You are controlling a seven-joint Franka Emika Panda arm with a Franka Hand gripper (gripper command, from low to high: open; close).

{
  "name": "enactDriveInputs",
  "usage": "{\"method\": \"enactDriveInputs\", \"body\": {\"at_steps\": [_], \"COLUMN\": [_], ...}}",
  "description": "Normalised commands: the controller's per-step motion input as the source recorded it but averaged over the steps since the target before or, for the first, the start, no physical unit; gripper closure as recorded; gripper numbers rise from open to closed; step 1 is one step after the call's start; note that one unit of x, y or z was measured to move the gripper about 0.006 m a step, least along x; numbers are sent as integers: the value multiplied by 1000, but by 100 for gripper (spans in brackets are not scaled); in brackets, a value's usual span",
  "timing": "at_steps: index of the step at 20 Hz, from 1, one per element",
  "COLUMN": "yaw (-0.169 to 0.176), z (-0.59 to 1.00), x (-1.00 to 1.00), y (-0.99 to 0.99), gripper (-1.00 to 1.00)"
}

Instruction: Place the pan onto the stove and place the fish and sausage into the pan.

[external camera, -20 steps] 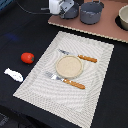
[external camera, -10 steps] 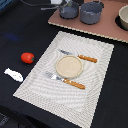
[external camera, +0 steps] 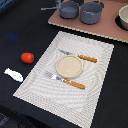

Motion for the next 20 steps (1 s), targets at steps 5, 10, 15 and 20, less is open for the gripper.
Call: {"method": "enactDriveInputs", "body": {"at_steps": [5,10,15,20], "yaw": [0,0,0,0], "z": [161,135,37,4], "x": [0,0,0,0], "y": [-973,-985,-983,-988], "gripper": [-100,-100,-100,-100]}}
